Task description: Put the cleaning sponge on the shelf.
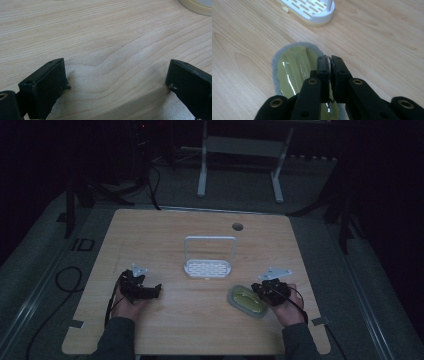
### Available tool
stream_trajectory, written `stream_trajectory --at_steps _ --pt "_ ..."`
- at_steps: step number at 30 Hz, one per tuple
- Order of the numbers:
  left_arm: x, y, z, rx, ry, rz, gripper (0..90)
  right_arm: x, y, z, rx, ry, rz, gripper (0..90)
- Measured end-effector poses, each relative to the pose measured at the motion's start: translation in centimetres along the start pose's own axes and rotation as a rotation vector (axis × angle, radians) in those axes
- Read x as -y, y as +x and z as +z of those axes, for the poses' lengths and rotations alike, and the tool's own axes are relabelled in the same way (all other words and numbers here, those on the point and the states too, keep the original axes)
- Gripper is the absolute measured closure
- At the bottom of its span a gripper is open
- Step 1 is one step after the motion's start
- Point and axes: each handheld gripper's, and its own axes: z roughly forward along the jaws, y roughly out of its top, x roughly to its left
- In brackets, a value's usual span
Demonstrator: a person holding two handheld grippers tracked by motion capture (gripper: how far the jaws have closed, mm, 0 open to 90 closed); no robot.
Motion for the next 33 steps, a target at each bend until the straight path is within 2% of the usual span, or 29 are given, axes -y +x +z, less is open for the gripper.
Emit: stream_trajectory --at_steps 8,16,33 --pt "0.0 0.0 0.0 0.0 0.0 0.0 3.3 -0.9 0.3 -1.0 -0.023 0.024 -0.044 73.6" --pt "0.0 0.0 0.0 0.0 0.0 0.0 3.4 -1.3 -0.4 -1.1 -0.065 0.064 -0.074 62.4" --pt "0.0 0.0 0.0 0.0 0.0 0.0 3.4 -2.0 -0.2 -0.5 -0.132 0.164 -0.122 54.3"
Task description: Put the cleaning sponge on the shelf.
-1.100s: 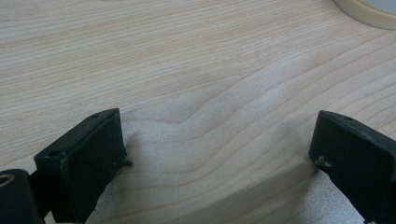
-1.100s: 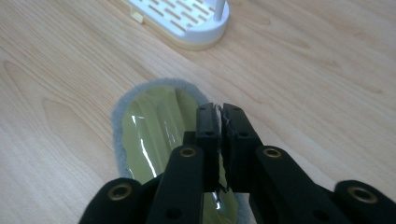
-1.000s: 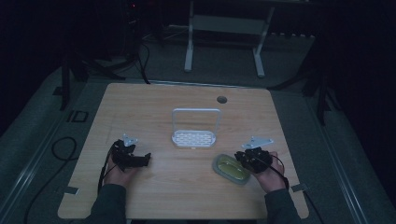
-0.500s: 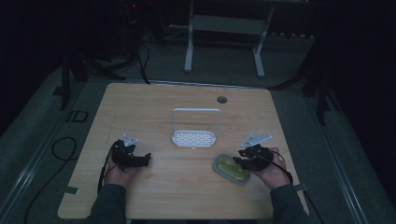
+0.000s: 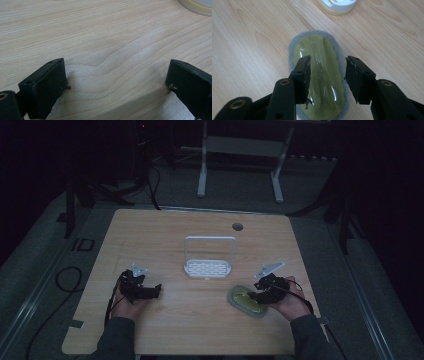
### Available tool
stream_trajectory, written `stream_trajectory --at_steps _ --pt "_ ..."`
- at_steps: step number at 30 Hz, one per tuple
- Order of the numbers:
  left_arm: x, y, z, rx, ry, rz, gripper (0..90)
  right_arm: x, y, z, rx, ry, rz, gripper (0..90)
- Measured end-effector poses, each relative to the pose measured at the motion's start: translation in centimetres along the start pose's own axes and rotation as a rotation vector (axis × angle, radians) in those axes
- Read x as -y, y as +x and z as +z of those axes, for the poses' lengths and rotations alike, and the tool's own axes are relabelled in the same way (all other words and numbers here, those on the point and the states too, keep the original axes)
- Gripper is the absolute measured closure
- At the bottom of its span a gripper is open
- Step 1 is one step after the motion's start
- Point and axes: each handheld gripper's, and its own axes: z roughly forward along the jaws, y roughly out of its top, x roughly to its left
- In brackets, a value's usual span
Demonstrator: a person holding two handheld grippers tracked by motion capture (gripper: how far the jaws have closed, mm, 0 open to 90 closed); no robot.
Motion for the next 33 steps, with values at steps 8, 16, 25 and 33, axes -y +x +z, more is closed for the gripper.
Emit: stream_trajectory --at_steps 8,16,25,33 --pt "0.0 0.0 0.0 0.0 -0.001 0.0 3.4 -0.3 0.0 -0.1 -0.016 0.022 -0.008 53.1" --pt "0.0 0.0 0.0 0.0 0.0 0.0 3.4 -0.7 0.1 0.3 -0.031 0.068 -0.023 52.9" --pt "0.0 0.0 0.0 0.0 0.0 0.0 3.4 -1.1 0.0 0.7 -0.043 0.116 -0.042 57.0" --pt "0.0 0.0 0.0 0.0 -0.001 0.0 3.4 -1.5 -0.3 0.8 -0.065 0.15 -0.044 60.3"
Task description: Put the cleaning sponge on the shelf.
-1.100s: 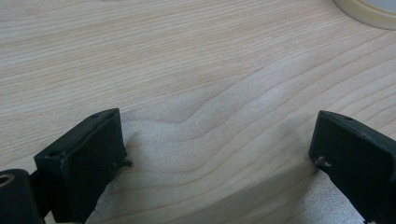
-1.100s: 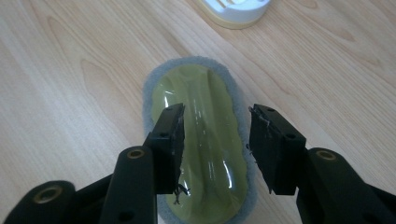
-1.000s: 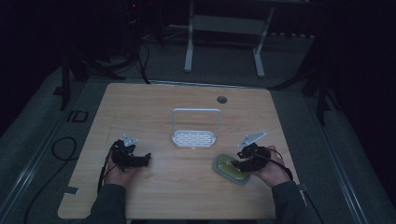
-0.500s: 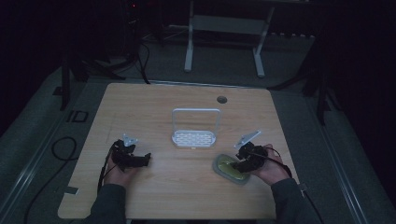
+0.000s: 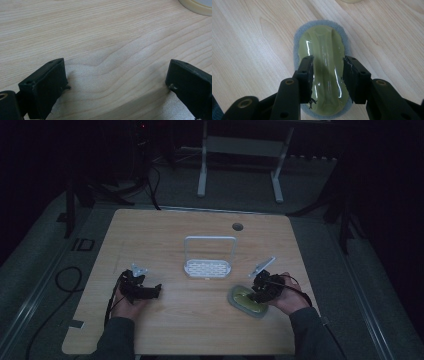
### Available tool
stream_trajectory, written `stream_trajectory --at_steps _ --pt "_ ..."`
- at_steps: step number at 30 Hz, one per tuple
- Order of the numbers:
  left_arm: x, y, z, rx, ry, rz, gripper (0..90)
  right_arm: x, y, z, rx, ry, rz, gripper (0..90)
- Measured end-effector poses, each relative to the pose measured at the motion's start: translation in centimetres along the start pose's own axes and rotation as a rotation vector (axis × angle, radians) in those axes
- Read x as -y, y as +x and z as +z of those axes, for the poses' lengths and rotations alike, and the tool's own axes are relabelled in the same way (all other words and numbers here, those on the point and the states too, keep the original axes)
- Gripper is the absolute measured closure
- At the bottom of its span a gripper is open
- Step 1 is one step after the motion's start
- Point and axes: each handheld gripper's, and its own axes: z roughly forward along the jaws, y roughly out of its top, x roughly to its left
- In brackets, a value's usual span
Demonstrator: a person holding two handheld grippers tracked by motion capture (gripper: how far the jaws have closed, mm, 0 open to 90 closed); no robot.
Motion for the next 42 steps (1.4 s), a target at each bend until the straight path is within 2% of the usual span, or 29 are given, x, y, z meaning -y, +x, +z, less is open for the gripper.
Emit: stream_trajectory --at_steps 14,35,42 --pt "0.0 0.0 0.0 0.0 0.0 0.0 3.4 -0.6 -0.4 0.5 -0.03 0.088 -0.008 60.2" --pt "0.0 0.0 0.0 0.0 0.0 0.0 3.4 -1.2 -0.7 1.0 -0.055 0.155 -0.029 62.4" --pt "0.0 0.0 0.0 0.0 0.0 -0.001 3.4 -1.5 -0.8 1.2 -0.059 0.18 -0.036 65.5"
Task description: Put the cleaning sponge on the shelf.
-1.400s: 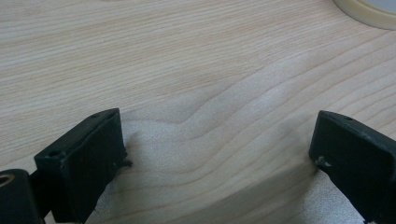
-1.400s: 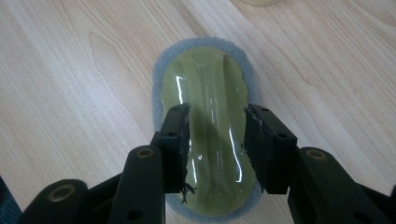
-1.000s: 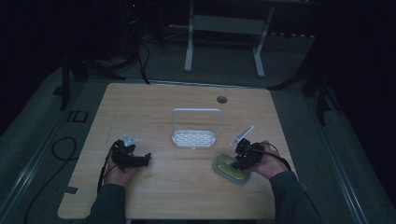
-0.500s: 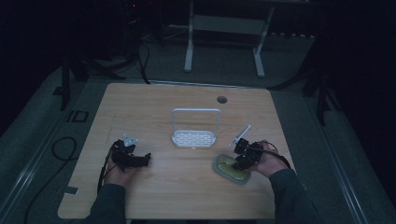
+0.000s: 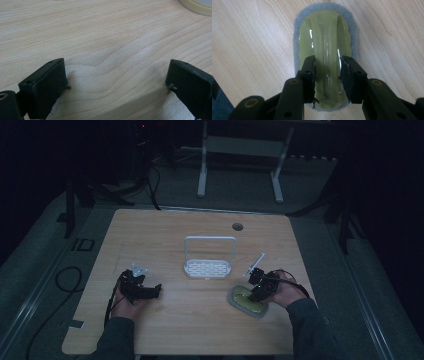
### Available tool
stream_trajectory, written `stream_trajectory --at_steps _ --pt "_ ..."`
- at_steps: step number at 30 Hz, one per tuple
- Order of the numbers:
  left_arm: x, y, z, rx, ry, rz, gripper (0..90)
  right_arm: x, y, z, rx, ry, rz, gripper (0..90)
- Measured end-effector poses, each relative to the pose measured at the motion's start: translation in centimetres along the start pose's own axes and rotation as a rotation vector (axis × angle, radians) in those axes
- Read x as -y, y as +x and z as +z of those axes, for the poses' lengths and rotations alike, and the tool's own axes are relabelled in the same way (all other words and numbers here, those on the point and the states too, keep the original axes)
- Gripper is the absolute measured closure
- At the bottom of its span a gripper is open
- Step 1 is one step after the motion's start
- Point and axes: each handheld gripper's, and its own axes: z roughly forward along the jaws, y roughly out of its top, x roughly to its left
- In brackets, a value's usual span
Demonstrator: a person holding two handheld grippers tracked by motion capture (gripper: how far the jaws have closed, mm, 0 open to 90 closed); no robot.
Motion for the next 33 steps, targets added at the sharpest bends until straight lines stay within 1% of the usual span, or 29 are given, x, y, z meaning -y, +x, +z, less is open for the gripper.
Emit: stream_trajectory --at_steps 2,7,13,20,22,33 --pt "0.0 0.0 0.0 0.0 0.0 0.0 3.4 -0.1 0.0 0.0 -0.003 0.006 -0.009 66.4" --pt "0.0 0.0 0.0 0.0 0.0 0.0 3.4 -0.5 0.0 0.0 0.004 0.025 -0.018 66.9" --pt "0.0 0.0 0.0 0.0 -0.002 -0.003 3.4 -0.9 -0.1 0.1 -0.002 0.041 -0.026 67.1" --pt "0.0 0.0 0.0 0.0 -0.001 -0.001 3.4 -1.4 -0.2 0.1 -0.011 0.081 -0.039 67.3" --pt "0.0 0.0 0.0 0.0 -0.001 -0.001 3.4 -1.5 -0.2 0.1 -0.015 0.092 -0.034 67.6" --pt "0.0 0.0 0.0 0.0 -0.001 -0.001 3.4 -2.1 -0.1 0.4 -0.018 0.128 -0.054 68.8"
